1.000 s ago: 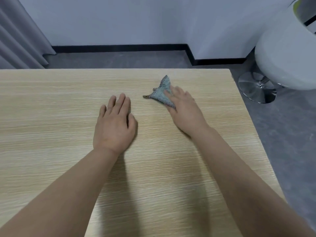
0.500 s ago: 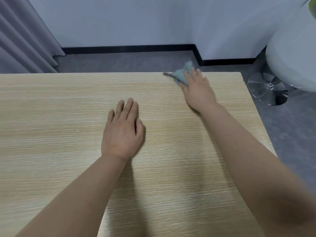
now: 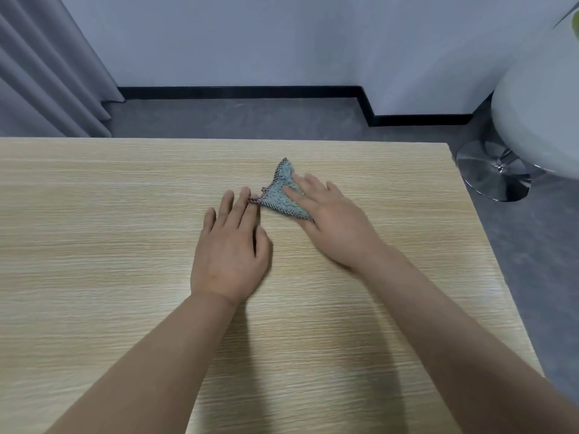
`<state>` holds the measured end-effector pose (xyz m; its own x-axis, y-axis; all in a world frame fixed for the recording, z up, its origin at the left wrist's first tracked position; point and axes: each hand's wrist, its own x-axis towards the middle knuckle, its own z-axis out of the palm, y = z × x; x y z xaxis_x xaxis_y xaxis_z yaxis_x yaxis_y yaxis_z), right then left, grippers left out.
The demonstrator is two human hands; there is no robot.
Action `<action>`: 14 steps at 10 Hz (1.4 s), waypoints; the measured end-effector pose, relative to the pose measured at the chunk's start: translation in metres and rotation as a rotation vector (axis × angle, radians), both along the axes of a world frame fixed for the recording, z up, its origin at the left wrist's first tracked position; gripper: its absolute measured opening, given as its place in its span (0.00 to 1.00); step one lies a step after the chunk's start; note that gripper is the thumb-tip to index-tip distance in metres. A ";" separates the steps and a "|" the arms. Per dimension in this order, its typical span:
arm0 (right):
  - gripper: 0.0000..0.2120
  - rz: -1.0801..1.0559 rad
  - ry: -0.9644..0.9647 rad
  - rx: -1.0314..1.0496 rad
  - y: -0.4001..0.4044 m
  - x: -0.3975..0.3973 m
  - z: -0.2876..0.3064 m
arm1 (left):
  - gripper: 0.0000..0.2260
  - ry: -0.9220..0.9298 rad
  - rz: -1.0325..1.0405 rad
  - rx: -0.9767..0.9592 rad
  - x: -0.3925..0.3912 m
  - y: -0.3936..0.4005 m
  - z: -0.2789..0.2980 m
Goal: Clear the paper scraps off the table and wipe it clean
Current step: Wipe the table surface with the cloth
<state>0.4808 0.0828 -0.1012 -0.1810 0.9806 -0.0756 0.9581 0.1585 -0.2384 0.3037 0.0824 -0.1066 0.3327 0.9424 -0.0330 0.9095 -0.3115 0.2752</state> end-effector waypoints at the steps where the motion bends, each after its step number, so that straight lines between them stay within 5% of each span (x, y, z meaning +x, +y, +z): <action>1: 0.24 -0.204 0.020 0.001 0.029 0.034 -0.006 | 0.28 -0.001 -0.001 -0.022 -0.001 0.000 -0.001; 3: 0.23 -0.777 -0.072 -0.022 0.050 0.128 -0.010 | 0.28 0.001 0.002 -0.026 -0.002 0.000 0.000; 4: 0.23 -0.866 -0.086 -0.027 0.050 0.120 -0.010 | 0.28 0.001 0.002 -0.032 -0.001 0.000 0.000; 7: 0.24 -0.194 0.017 0.041 0.051 -0.023 -0.005 | 0.29 0.003 0.004 -0.021 0.000 0.000 0.001; 9: 0.25 -0.179 0.031 -0.001 0.036 -0.016 0.000 | 0.24 -0.053 -0.007 -0.026 -0.001 0.000 0.001; 11: 0.25 -0.243 0.020 0.006 -0.007 -0.026 -0.001 | 0.21 -0.296 -0.010 -0.002 -0.014 0.002 0.005; 12: 0.26 -0.242 0.008 -0.009 -0.013 -0.029 -0.003 | 0.20 -0.249 -0.144 0.014 -0.038 0.018 0.010; 14: 0.25 -0.312 -0.023 -0.028 0.002 -0.031 -0.005 | 0.29 0.130 -0.178 -0.026 -0.099 0.044 0.005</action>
